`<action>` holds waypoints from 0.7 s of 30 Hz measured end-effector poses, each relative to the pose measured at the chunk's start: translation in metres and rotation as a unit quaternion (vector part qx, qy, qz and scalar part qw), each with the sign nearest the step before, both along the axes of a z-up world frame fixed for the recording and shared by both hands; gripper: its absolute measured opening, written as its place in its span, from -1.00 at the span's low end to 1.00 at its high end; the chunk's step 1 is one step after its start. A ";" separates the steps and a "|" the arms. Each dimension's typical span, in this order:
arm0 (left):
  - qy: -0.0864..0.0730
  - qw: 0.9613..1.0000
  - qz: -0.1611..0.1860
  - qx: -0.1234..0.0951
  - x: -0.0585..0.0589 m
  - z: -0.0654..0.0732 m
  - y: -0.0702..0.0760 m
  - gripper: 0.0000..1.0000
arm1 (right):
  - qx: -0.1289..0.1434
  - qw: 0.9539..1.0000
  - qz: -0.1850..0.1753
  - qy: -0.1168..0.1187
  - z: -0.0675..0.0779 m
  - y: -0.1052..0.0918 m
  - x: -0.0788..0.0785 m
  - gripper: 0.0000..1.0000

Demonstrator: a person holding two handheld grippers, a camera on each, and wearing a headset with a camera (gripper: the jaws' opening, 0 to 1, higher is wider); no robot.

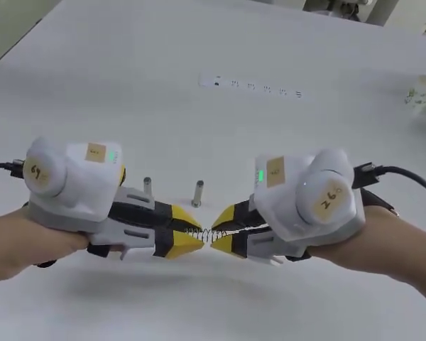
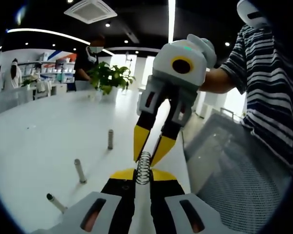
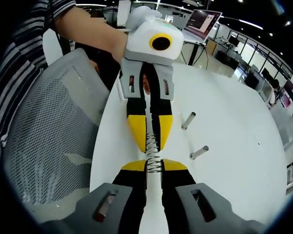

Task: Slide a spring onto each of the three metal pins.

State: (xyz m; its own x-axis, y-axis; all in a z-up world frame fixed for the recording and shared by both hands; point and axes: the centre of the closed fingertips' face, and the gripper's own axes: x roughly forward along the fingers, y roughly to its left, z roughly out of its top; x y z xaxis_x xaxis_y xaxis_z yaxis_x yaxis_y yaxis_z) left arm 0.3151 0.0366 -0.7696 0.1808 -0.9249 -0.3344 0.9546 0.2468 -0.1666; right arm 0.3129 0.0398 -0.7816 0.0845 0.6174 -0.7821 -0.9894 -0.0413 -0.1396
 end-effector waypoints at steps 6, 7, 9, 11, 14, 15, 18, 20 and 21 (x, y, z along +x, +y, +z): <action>-0.002 1.000 -0.005 0.000 -0.001 0.000 -0.001 -0.96 | 0.006 1.000 -0.006 0.007 0.000 -0.001 0.000 -0.84; -0.002 1.000 -0.005 0.000 -0.001 0.000 -0.001 -0.96 | 0.008 1.000 -0.008 0.009 0.000 -0.001 0.000 -0.84; -0.002 1.000 -0.010 0.000 -0.002 0.001 -0.001 -0.96 | 0.010 1.000 -0.009 0.011 0.000 -0.001 -0.001 -0.83; 0.001 1.000 -0.013 -0.002 -0.003 0.002 -0.001 -0.96 | 0.015 1.000 -0.005 0.007 0.001 -0.002 -0.002 -0.83; 0.002 1.000 -0.019 -0.003 -0.004 0.003 -0.002 -0.96 | 0.014 1.000 -0.004 0.009 0.000 -0.005 -0.001 -0.80; 0.004 1.000 -0.023 -0.005 -0.006 0.004 -0.003 -0.96 | 0.014 1.000 -0.003 0.010 -0.001 -0.007 -0.001 -0.77; 0.002 1.000 -0.028 0.000 -0.007 0.003 -0.002 -0.96 | 0.017 1.000 -0.006 0.016 -0.003 -0.010 -0.004 -0.76; 0.003 0.999 -0.032 0.000 -0.008 0.003 -0.003 -0.96 | 0.022 1.000 -0.005 0.017 -0.004 -0.011 -0.006 -0.77; 0.003 0.999 -0.035 0.000 -0.009 0.003 -0.003 -0.96 | 0.023 1.000 -0.004 0.018 -0.004 -0.012 -0.006 -0.79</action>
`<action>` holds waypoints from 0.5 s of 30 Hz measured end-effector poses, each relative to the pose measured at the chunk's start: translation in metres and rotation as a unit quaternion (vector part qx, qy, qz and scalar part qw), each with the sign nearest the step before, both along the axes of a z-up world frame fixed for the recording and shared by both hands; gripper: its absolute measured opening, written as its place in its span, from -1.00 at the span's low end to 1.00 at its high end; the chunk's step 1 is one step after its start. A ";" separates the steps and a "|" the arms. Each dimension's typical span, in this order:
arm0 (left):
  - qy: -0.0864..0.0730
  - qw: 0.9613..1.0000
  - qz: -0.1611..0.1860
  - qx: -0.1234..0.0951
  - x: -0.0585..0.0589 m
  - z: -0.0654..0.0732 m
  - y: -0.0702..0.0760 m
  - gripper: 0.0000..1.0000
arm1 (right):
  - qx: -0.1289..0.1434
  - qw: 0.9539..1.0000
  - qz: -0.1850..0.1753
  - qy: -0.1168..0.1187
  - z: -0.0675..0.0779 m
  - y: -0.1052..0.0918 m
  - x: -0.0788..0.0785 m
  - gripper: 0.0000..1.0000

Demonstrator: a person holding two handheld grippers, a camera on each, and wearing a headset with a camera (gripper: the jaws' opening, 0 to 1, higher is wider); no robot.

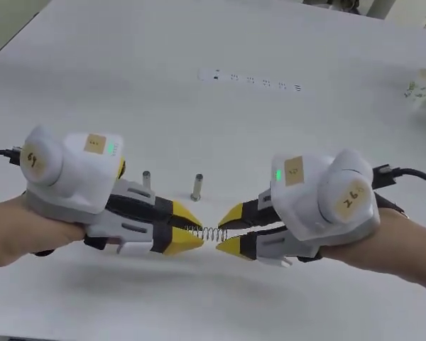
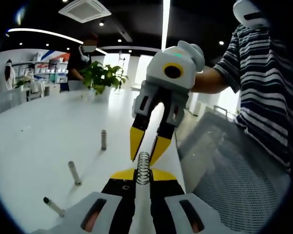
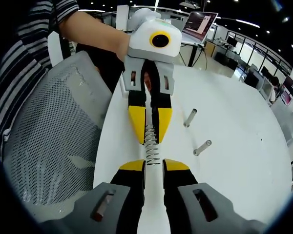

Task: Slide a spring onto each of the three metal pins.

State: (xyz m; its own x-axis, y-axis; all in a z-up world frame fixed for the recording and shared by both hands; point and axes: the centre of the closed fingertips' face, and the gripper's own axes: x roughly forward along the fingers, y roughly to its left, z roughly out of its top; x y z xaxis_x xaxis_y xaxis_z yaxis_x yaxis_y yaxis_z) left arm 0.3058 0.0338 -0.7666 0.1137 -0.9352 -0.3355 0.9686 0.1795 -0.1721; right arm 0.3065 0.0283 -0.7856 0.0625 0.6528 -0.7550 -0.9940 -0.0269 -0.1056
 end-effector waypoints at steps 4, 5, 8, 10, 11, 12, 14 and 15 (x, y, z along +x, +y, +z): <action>-0.001 1.000 -0.007 0.003 -0.001 0.000 0.000 -0.96 | 0.000 1.000 0.002 0.004 -0.001 -0.001 -0.002 -0.83; -0.001 1.000 -0.007 0.004 -0.001 0.000 -0.001 -0.96 | 0.005 1.000 0.004 0.003 -0.001 -0.001 -0.002 -0.84; 0.000 1.000 -0.013 0.005 -0.002 0.000 -0.001 -0.96 | 0.011 1.000 0.010 -0.001 0.002 0.000 -0.004 -0.84; -0.001 1.000 -0.014 0.007 -0.002 0.000 -0.001 -0.96 | 0.011 1.000 0.010 -0.003 0.002 0.000 -0.004 -0.84; 0.000 1.000 -0.014 0.008 -0.002 0.000 -0.001 -0.96 | 0.012 1.000 0.010 -0.003 0.002 0.000 -0.004 -0.84; 0.000 1.000 -0.015 0.009 -0.002 -0.001 -0.001 -0.96 | 0.013 1.000 0.010 -0.002 0.002 0.001 -0.004 -0.85; 0.001 1.000 -0.014 0.011 -0.002 -0.002 -0.001 -0.96 | 0.016 1.000 0.012 -0.006 0.004 0.001 -0.004 -0.85; 0.001 1.000 -0.013 0.011 -0.002 -0.002 -0.001 -0.96 | 0.017 1.000 0.013 -0.008 0.004 0.001 -0.004 -0.85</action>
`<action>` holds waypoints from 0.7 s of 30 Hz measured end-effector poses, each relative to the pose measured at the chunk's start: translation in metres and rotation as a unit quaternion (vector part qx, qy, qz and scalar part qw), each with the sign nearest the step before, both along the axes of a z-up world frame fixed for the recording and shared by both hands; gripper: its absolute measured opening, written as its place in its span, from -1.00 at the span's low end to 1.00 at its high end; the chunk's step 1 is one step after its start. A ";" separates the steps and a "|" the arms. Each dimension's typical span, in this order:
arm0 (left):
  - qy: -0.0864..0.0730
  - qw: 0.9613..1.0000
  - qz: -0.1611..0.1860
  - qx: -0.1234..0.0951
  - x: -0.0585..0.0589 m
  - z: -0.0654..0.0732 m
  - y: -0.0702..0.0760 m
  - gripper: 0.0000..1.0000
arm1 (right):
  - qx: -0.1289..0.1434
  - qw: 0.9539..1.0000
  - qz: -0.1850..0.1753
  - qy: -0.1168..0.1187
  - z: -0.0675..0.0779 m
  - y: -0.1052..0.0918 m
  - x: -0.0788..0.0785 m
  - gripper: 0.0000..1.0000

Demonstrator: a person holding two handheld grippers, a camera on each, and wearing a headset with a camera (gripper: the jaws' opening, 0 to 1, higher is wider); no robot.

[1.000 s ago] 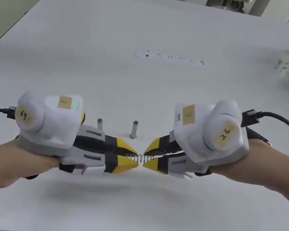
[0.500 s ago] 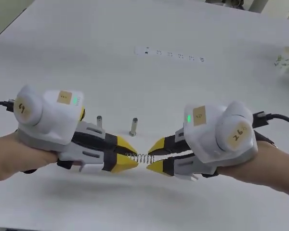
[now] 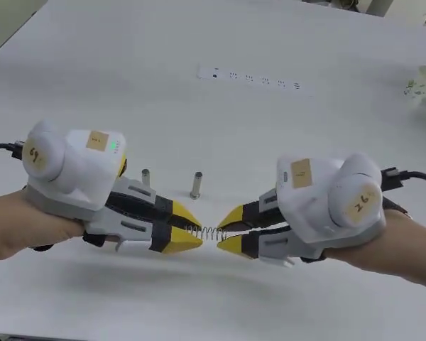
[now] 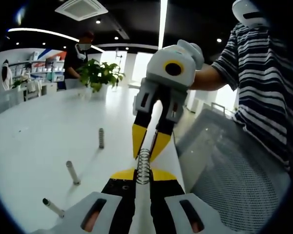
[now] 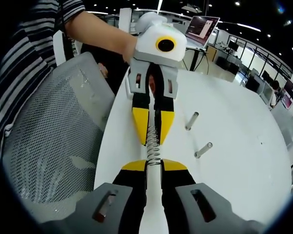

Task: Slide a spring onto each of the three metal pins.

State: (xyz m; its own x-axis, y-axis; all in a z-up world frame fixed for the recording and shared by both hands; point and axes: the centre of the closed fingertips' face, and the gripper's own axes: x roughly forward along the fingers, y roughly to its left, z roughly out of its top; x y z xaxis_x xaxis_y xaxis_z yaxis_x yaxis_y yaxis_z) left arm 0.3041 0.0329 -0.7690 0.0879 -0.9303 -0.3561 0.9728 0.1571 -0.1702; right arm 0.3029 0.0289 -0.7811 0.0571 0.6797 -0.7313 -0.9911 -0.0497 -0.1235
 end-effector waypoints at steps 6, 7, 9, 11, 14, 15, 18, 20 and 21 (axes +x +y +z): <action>-0.001 1.000 0.002 0.003 0.000 -0.002 0.001 -0.96 | 0.020 1.000 0.004 0.000 0.011 0.002 0.001 -0.86; -0.001 1.000 0.003 0.004 0.001 -0.002 0.001 -0.96 | 0.024 1.000 0.004 0.000 0.014 0.002 0.001 -0.86; 0.000 1.000 0.004 0.005 0.001 -0.003 0.001 -0.96 | 0.032 0.999 0.004 0.004 0.019 0.005 0.001 -0.86; -0.001 1.000 0.005 0.005 0.001 -0.003 0.001 -0.96 | 0.029 1.000 0.009 0.000 0.020 0.006 0.001 -0.86; -0.003 1.000 0.006 0.007 0.002 -0.005 0.001 -0.96 | 0.032 0.999 0.014 -0.002 0.022 0.008 0.001 -0.86; -0.002 1.000 0.006 0.007 0.002 -0.005 0.001 -0.96 | 0.034 0.999 0.015 -0.001 0.023 0.009 0.001 -0.86; -0.003 1.000 0.006 0.007 0.001 -0.005 0.001 -0.96 | 0.049 0.999 0.018 0.009 0.030 0.013 -0.001 -0.86; -0.003 1.000 0.005 0.008 0.000 -0.006 0.000 -0.96 | 0.060 0.998 0.017 0.016 0.035 0.018 -0.002 -0.86; -0.005 1.000 0.003 0.012 0.000 -0.007 0.000 -0.96 | 0.065 0.998 0.017 0.017 0.037 0.020 -0.002 -0.87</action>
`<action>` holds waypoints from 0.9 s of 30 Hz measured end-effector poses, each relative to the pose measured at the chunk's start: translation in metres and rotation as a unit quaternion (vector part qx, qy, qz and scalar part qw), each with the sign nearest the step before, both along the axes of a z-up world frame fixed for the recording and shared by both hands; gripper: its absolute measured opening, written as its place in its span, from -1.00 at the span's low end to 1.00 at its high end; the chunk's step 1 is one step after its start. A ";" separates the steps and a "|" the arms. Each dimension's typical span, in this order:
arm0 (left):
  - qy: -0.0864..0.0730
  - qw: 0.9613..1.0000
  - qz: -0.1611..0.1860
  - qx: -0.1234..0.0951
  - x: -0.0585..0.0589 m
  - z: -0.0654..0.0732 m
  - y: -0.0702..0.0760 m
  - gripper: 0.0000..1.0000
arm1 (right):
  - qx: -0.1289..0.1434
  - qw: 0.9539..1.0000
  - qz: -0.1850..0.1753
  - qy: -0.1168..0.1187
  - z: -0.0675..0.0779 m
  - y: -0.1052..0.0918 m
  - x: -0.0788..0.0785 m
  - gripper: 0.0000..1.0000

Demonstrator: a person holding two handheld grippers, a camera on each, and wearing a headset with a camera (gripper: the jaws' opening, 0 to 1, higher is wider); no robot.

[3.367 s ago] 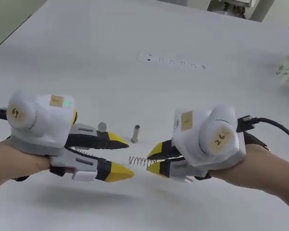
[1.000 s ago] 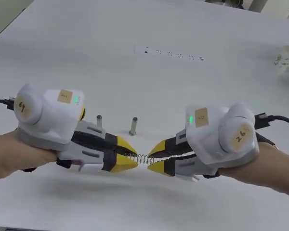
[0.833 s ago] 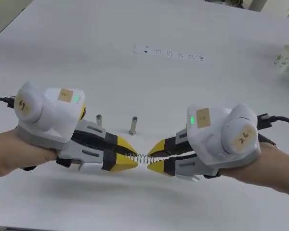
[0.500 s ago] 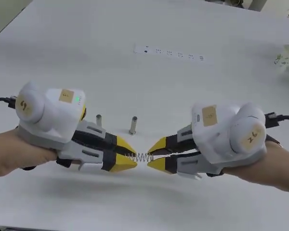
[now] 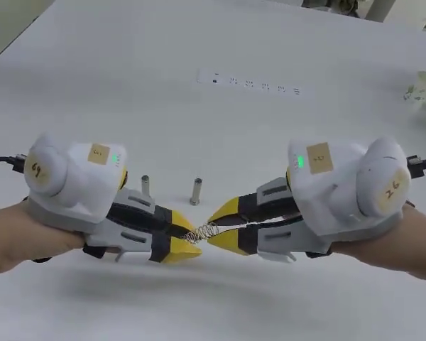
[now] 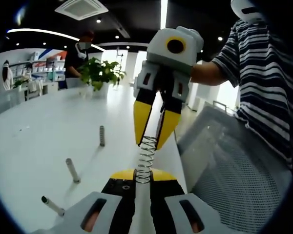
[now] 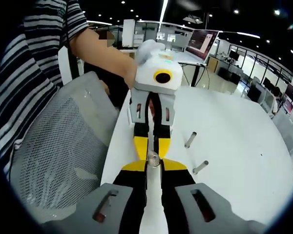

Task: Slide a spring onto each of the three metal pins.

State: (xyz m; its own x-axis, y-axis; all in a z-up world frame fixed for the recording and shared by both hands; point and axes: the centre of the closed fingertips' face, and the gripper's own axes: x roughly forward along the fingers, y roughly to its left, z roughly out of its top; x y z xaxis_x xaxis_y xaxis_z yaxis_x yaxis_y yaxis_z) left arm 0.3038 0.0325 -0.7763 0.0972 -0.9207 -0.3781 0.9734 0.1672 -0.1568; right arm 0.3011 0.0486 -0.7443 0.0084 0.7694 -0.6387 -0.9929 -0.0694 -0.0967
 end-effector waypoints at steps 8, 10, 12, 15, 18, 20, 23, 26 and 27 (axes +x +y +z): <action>-0.003 1.000 0.009 -0.003 0.003 0.001 0.000 -0.96 | 0.022 0.999 -0.025 0.016 0.006 0.010 0.003 -1.00; -0.007 1.000 0.011 -0.001 0.004 0.001 0.001 -0.96 | 0.021 0.999 -0.024 0.010 0.006 0.010 0.003 -1.00; -0.006 1.000 0.013 -0.003 0.005 0.003 0.002 -0.96 | 0.024 0.999 -0.027 0.010 0.008 0.011 0.004 -1.00; -0.008 1.000 0.014 -0.002 0.005 0.004 0.002 -0.96 | 0.024 0.999 -0.030 0.011 0.008 0.011 0.005 -1.00; -0.009 1.000 0.013 -0.001 0.005 0.003 0.002 -0.96 | 0.024 0.999 -0.032 0.016 0.008 0.012 0.005 -1.00; -0.009 1.000 0.013 -0.001 0.004 0.003 0.002 -0.96 | 0.025 0.999 -0.032 0.018 0.008 0.012 0.005 -1.00; -0.008 1.000 0.013 -0.001 0.003 0.003 0.002 -0.96 | 0.026 0.999 -0.035 0.030 0.008 0.012 0.003 -0.99; -0.008 1.000 0.012 -0.007 0.003 0.005 0.001 -0.96 | 0.027 0.998 -0.040 0.029 0.008 0.012 0.005 -0.96; -0.009 1.000 0.012 -0.008 0.003 0.006 0.001 -0.96 | 0.027 0.998 -0.040 0.029 0.008 0.012 0.005 -0.95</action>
